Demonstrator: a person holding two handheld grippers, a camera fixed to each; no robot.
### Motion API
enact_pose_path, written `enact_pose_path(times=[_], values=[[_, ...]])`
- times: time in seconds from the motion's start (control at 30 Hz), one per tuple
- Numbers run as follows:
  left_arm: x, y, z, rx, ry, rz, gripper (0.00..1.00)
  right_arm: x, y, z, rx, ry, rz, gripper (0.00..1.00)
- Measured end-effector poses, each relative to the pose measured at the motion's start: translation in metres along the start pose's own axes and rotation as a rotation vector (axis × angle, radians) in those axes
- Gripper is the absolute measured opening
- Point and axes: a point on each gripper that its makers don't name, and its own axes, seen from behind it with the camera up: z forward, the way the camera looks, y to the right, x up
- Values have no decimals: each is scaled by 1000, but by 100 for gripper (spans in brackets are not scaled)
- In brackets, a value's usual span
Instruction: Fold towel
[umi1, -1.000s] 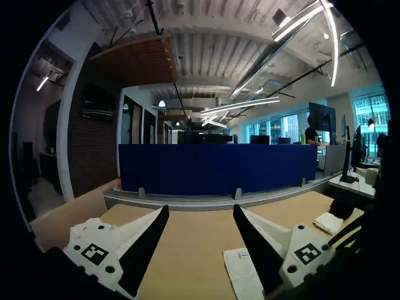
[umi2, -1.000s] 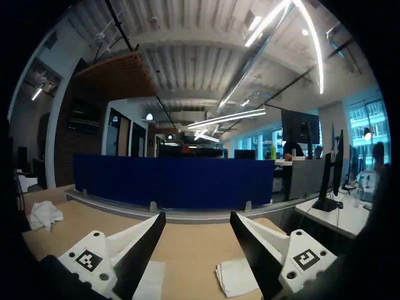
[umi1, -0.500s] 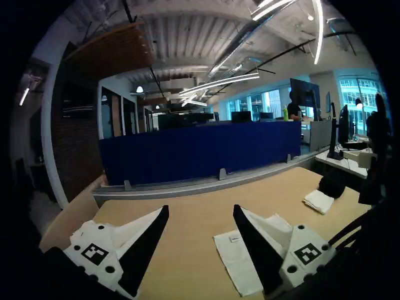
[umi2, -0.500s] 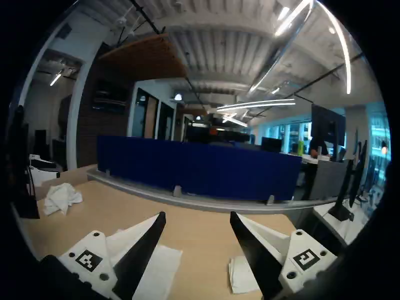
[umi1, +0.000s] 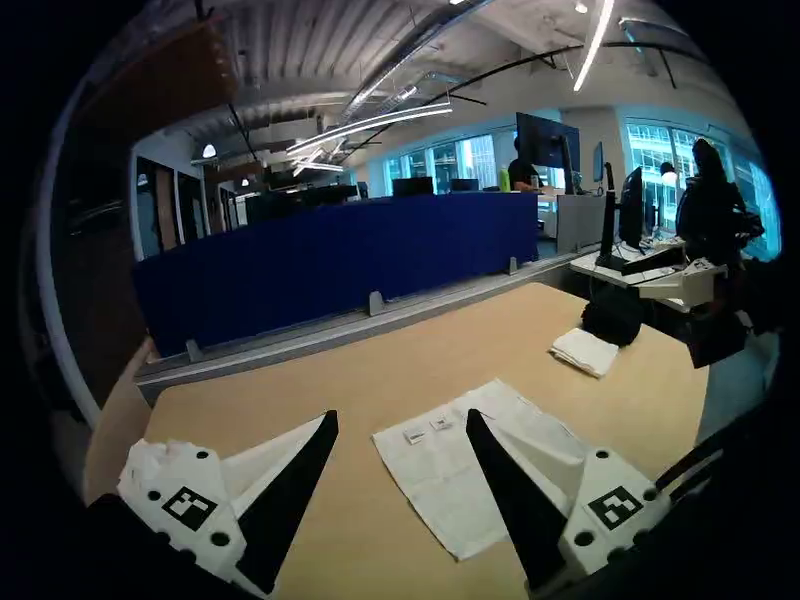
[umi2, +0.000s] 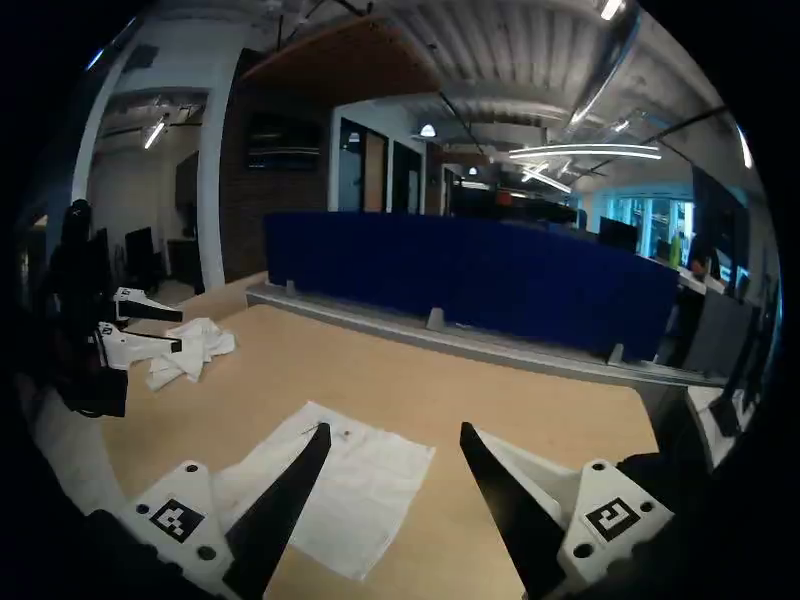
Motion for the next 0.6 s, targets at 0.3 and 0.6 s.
enact_pose_path(times=[0.3,0.6], values=[[-33,12,10,-47,-59,2,95,-24,-10,13,20,-62,-62,100],[-85,26,19,-82,-140,4,96,-76,-18,30,37,-134,-93,100]])
